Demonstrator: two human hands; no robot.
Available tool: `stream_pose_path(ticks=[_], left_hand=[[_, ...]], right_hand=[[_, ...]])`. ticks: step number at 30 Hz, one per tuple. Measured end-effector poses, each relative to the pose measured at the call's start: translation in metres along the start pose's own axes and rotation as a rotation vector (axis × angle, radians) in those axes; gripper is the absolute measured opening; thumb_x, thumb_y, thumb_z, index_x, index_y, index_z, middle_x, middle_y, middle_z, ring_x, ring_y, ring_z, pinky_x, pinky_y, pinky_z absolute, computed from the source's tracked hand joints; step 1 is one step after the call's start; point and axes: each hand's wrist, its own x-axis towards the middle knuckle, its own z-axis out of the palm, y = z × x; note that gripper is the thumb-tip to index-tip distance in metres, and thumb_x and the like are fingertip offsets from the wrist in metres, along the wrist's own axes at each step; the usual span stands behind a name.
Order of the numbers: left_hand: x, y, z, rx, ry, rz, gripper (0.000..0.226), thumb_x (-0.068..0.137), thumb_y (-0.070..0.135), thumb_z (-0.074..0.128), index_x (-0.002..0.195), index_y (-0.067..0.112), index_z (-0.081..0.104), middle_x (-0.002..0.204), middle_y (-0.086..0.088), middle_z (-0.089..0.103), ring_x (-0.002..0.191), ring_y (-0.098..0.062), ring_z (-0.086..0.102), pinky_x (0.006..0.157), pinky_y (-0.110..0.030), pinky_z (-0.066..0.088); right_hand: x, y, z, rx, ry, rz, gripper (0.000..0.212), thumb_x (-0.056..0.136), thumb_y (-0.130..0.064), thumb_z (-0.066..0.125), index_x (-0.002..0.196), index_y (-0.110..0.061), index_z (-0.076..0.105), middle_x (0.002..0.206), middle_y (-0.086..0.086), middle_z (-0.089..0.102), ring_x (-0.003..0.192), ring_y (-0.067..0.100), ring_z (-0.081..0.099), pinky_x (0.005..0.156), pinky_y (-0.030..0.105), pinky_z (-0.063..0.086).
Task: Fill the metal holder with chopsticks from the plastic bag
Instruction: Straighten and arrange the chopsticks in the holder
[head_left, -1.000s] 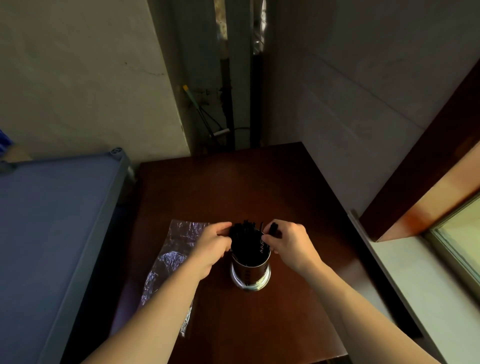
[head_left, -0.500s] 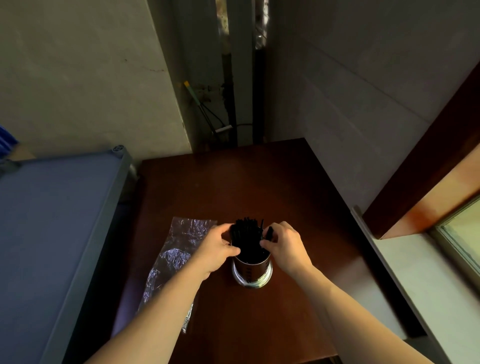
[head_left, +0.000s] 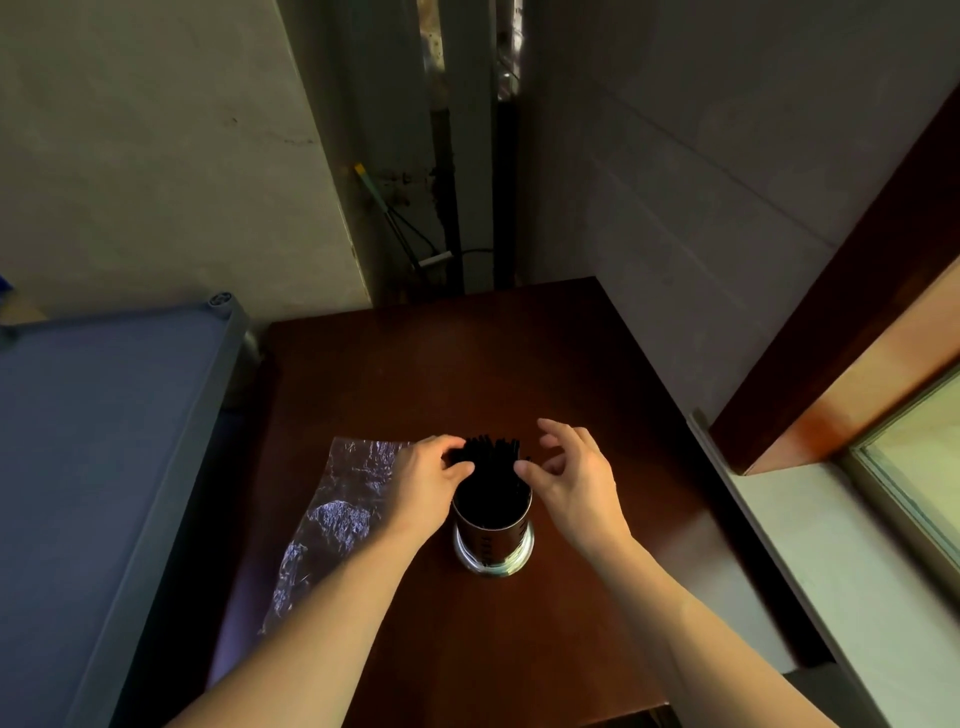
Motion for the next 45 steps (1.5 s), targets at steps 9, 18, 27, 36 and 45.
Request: stream_pose_path(ticks=[9, 18, 27, 36, 45], left_hand=[[-0.005, 0.012, -0.01, -0.009, 0.029, 0.116, 0.026, 0.096, 0.017, 0.068, 0.12, 0.01, 0.074, 0.093, -0.011, 0.077, 0.061, 0.001, 0.062, 0.055, -0.001, 0.044], [-0.008, 0.014, -0.033, 0.026, 0.024, 0.142, 0.014, 0.096, 0.015, 0.067, 0.104, 0.014, 0.078, 0.061, 0.019, 0.058, 0.05, 0.009, 0.061, 0.048, -0.008, 0.045], [0.002, 0.033, -0.084, -0.053, 0.098, 0.232, 0.011, 0.093, 0.018, 0.07, 0.096, 0.022, 0.08, 0.052, 0.008, 0.065, 0.046, 0.0, 0.061, 0.051, -0.013, 0.047], [0.009, 0.038, -0.155, -0.495, 0.221, 0.267, 0.022, 0.091, 0.016, 0.068, 0.089, 0.034, 0.08, 0.084, 0.0, 0.08, 0.057, -0.016, 0.068, 0.051, -0.024, 0.053], [0.006, 0.039, -0.131, -1.138, 0.126, -0.032, 0.014, 0.096, -0.003, 0.058, 0.097, 0.001, 0.071, 0.082, -0.01, 0.079, 0.055, -0.008, 0.063, 0.052, -0.016, 0.051]], right_hand=[[-0.009, -0.013, -0.013, 0.044, 0.058, -0.056, 0.032, 0.091, -0.025, 0.074, 0.122, -0.019, 0.066, 0.106, -0.009, 0.06, 0.089, 0.003, 0.059, 0.071, 0.006, 0.045], [-0.009, -0.022, -0.012, 0.106, 0.017, -0.051, 0.017, 0.094, -0.024, 0.071, 0.111, -0.022, 0.068, 0.095, -0.006, 0.067, 0.087, 0.015, 0.067, 0.077, 0.034, 0.058], [-0.014, -0.035, -0.009, 0.155, -0.021, -0.055, 0.005, 0.097, -0.026, 0.066, 0.098, -0.025, 0.071, 0.086, -0.004, 0.071, 0.08, 0.014, 0.069, 0.072, 0.034, 0.059], [-0.029, -0.054, -0.013, 0.478, -0.165, 0.008, 0.023, 0.097, -0.024, 0.066, 0.079, -0.012, 0.073, 0.061, 0.003, 0.068, 0.054, 0.014, 0.062, 0.057, 0.031, 0.052], [-0.037, -0.08, 0.01, 0.846, -0.406, 0.106, 0.059, 0.081, -0.026, 0.079, 0.134, -0.014, 0.056, 0.107, 0.013, 0.07, 0.07, 0.021, 0.067, 0.07, 0.036, 0.057]])
